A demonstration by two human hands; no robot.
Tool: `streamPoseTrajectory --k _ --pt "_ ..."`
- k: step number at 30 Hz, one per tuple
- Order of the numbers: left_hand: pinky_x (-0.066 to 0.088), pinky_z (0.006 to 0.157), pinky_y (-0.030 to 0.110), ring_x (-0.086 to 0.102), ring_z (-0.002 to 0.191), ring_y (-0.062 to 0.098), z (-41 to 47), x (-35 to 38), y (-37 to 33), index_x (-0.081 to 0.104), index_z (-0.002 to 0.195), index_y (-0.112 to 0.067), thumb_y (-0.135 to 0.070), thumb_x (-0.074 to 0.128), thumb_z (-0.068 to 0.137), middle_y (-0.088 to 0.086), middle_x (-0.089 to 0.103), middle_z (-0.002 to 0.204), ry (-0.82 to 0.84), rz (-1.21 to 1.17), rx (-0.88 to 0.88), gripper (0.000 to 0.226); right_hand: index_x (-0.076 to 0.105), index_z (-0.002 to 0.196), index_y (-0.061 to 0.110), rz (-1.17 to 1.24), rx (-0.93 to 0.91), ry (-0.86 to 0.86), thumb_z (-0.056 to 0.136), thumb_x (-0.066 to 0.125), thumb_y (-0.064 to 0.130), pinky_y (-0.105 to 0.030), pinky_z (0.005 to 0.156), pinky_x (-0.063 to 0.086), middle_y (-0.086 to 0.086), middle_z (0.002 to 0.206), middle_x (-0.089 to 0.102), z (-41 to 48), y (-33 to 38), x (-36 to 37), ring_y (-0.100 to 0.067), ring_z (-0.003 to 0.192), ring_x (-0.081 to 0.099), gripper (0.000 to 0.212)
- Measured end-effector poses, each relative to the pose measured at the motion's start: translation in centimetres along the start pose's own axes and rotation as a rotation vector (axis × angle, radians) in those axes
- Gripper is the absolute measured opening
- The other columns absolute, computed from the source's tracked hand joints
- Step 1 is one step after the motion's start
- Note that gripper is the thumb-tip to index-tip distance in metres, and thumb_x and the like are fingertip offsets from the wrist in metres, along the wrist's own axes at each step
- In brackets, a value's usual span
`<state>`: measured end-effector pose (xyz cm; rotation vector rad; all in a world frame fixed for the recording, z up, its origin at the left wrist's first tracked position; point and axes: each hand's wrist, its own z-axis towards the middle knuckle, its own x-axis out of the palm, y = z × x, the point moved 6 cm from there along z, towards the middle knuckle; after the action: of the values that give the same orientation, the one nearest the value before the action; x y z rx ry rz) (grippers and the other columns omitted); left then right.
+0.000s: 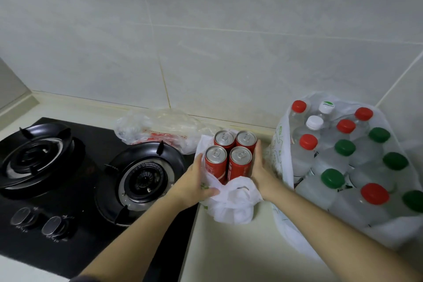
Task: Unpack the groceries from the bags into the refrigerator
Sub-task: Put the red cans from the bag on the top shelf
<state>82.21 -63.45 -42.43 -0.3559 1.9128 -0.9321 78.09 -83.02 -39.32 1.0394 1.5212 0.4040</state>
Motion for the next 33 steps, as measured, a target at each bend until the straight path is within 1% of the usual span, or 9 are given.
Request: streamPoseTrajectory --k 1,3,6,8,11,17,25,28,33 --pt "0.045 0.102 0.04 0.048 0.128 0.018 0.1 0.3 -0.1 0.0 0.153 -0.028 -0.033 0.081 0.07 -0.003 0.034 0.151 -0.016 0.082 0.002 0.116 0.013 0.155 0.029 -0.05 0.004 0.031 0.095 0.035 0.067 -0.03 0.112 0.021 0.001 0.156 0.032 -0.4 -0.3 0.4 -0.015 0.14 0.032 0.074" --pt "0.05 0.092 0.044 0.054 0.12 0.025 0.2 0.8 -0.3 -0.006 0.152 -0.03 -0.028 0.076 0.07 0.001 0.032 0.152 -0.044 0.243 -0.003 0.116 -0.012 0.155 0.022 -0.225 0.0 0.067 0.087 0.067 0.048 -0.034 0.114 0.022 -0.006 0.162 0.017 -1.1 -1.0 1.1 -0.024 0.146 0.025 0.107" --pt "0.049 0.086 0.04 0.057 0.114 0.028 0.1 0.8 -0.8 0.002 0.152 -0.025 -0.023 0.071 0.07 0.002 0.036 0.147 -0.085 0.209 -0.021 0.107 0.001 0.156 0.022 -0.198 -0.06 -0.013 0.067 0.086 0.038 -0.04 0.109 0.034 -0.012 0.154 0.033 -1.1 -0.5 0.6 -0.03 0.138 0.036 0.124" --pt "0.046 0.095 0.041 0.053 0.121 0.026 -0.2 -0.1 -1.7 0.018 0.146 -0.026 -0.03 0.072 0.065 0.0 0.04 0.141 -0.166 0.082 -0.013 0.098 0.024 0.15 0.016 -0.149 -0.094 -0.124 0.065 0.088 0.036 -0.035 0.101 0.036 -0.011 0.143 0.044 -1.1 0.4 -0.2 -0.028 0.131 0.042 0.108" --pt "0.039 0.104 0.042 0.043 0.13 0.023 -0.6 -2.0 -3.5 0.031 0.144 -0.02 -0.044 0.081 0.067 0.001 0.043 0.14 -0.321 0.214 0.032 0.095 0.045 0.127 0.01 -0.198 -0.119 -0.224 0.07 0.084 0.041 -0.033 0.088 0.04 -0.008 0.126 0.055 -1.1 1.8 -0.9 -0.026 0.117 0.049 0.076" --pt "0.031 0.097 0.038 0.051 0.116 0.017 0.3 -2.7 -5.4 0.047 0.124 -0.026 -0.049 0.075 0.071 -0.007 0.056 0.121 -0.372 0.325 -0.02 0.064 0.045 0.123 0.019 -0.207 -0.106 -0.251 0.07 0.082 0.046 -0.033 0.076 0.046 0.0 0.118 0.063 -0.5 1.9 -0.1 -0.026 0.106 0.061 0.069" --pt "0.046 0.092 0.037 0.063 0.101 0.019 -1.7 -4.0 -6.7 0.056 0.112 -0.026 -0.043 0.077 0.066 -0.005 0.069 0.102 -0.456 0.113 -0.002 0.054 0.054 0.113 0.024 -0.116 -0.182 -0.292 0.071 0.082 0.04 -0.029 0.07 0.043 0.009 0.1 0.065 -3.0 4.3 -2.6 -0.021 0.096 0.062 0.052" --pt "0.052 0.084 0.033 0.065 0.095 0.012 -5.2 -6.9 -8.4 0.059 0.114 -0.026 -0.035 0.083 0.063 -0.008 0.071 0.099 -0.521 -0.047 0.071 0.057 0.055 0.104 0.034 0.033 -0.301 -0.372 0.067 0.082 0.043 -0.035 0.077 0.052 0.016 0.097 0.065 -5.2 7.2 -4.5 -0.013 0.094 0.063 0.047" --pt "0.049 0.076 0.012 0.06 0.088 -0.011 -13.4 -12.0 -11.1 0.055 0.108 -0.035 -0.025 0.084 0.065 -0.023 0.065 0.093 -0.662 -0.193 0.189 0.053 0.058 0.115 0.03 0.275 -0.502 -0.426 0.068 0.083 0.04 -0.036 0.084 0.055 0.015 0.11 0.064 -9.9 12.4 -5.4 -0.006 0.099 0.062 0.055"
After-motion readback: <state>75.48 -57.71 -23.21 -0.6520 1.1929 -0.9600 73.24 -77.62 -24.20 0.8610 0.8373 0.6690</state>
